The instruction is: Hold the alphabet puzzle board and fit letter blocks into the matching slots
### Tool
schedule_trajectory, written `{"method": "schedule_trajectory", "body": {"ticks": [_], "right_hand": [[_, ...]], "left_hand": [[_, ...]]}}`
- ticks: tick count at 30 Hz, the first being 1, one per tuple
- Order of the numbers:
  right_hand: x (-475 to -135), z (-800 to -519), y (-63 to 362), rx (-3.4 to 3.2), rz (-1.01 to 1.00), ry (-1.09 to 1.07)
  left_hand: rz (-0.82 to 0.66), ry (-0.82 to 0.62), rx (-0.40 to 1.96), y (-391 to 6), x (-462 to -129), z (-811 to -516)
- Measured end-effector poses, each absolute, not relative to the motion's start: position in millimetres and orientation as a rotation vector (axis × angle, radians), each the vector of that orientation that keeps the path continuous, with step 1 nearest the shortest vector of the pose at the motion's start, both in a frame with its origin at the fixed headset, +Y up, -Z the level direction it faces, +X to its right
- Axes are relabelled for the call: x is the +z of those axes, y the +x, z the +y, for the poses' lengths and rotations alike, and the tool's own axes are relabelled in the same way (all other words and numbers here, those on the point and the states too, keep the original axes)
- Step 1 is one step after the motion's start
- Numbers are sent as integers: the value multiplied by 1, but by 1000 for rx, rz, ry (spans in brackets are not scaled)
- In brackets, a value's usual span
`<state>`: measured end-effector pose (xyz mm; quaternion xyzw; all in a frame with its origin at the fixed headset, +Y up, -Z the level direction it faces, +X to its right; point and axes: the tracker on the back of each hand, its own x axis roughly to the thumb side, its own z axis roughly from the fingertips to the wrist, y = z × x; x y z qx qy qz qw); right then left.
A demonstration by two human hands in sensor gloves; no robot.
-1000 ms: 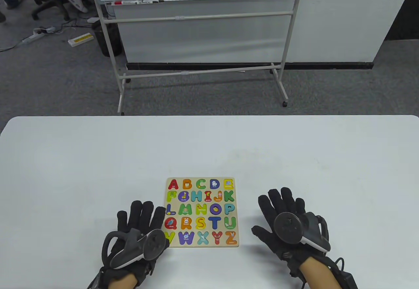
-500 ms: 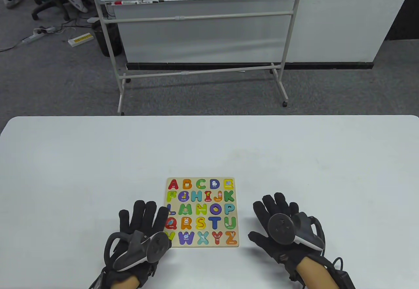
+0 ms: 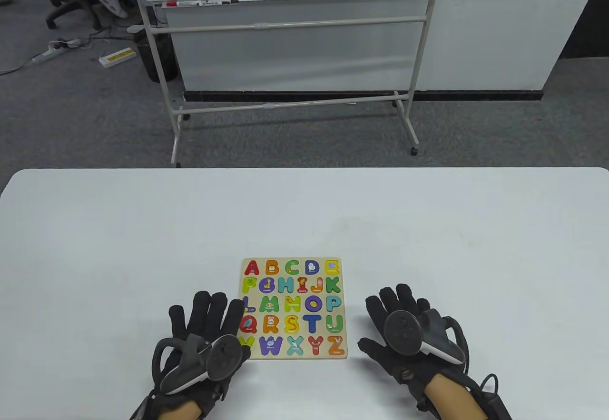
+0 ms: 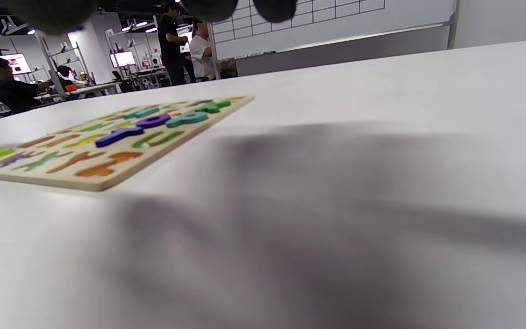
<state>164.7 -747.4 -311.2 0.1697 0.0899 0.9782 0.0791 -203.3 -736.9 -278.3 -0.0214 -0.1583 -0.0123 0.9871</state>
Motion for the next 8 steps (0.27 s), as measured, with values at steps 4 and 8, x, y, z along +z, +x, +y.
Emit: {"method": "schedule_trajectory", "body": {"ticks": [4,8], "right_hand": [[-311,-749,164,2915,294,513],[-310,-749,163,2916,308,515]], "left_hand": [[-301,-48,9,-208,-280,-737],[-295,-55,9,-209,-280,-738]]}}
